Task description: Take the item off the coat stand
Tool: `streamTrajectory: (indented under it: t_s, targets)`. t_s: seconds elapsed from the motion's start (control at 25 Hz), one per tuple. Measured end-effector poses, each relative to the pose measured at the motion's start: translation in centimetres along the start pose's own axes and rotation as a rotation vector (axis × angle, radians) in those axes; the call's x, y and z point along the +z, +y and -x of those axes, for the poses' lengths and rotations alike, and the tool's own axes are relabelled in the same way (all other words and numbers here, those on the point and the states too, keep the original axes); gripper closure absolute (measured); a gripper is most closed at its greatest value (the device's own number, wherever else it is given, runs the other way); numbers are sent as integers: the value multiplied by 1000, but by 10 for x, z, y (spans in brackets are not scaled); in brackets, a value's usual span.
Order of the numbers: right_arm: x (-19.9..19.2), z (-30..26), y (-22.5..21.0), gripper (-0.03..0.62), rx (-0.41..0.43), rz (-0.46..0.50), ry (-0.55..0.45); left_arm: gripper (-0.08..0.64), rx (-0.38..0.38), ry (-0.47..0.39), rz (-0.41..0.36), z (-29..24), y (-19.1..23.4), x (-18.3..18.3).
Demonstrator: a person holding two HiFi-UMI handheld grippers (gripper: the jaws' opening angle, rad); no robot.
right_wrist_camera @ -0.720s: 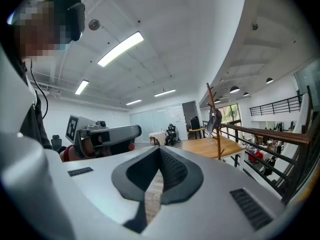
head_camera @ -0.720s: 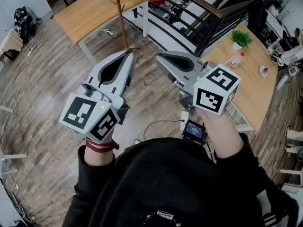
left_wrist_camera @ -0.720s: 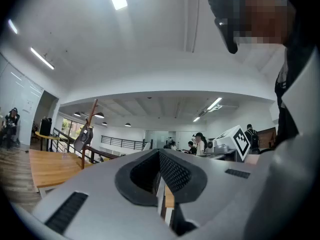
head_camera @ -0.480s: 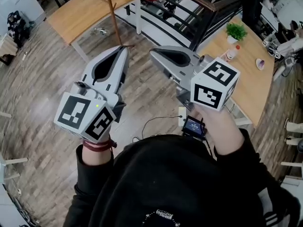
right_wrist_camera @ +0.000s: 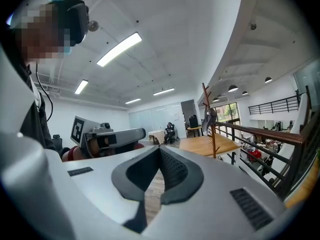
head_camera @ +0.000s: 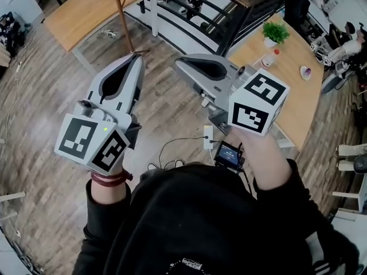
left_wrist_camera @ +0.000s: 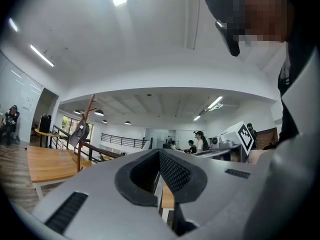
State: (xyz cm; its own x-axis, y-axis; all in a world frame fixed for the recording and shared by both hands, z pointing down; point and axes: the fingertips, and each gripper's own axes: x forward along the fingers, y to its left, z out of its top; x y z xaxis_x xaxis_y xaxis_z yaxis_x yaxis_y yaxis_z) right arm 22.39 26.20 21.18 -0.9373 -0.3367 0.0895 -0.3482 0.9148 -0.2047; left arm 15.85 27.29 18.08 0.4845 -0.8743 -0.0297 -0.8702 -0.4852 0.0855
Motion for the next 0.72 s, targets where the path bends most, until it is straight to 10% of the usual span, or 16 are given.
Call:
streamTrajectory:
  t_s: [0.2, 0.72]
  targets:
    - [-7, 12, -6, 575, 28, -31, -11, 554, 41, 13, 22, -4, -4, -12]
    - [-11, 23, -20, 575, -14, -56, -15, 554, -162, 10, -48, -38, -24, -4]
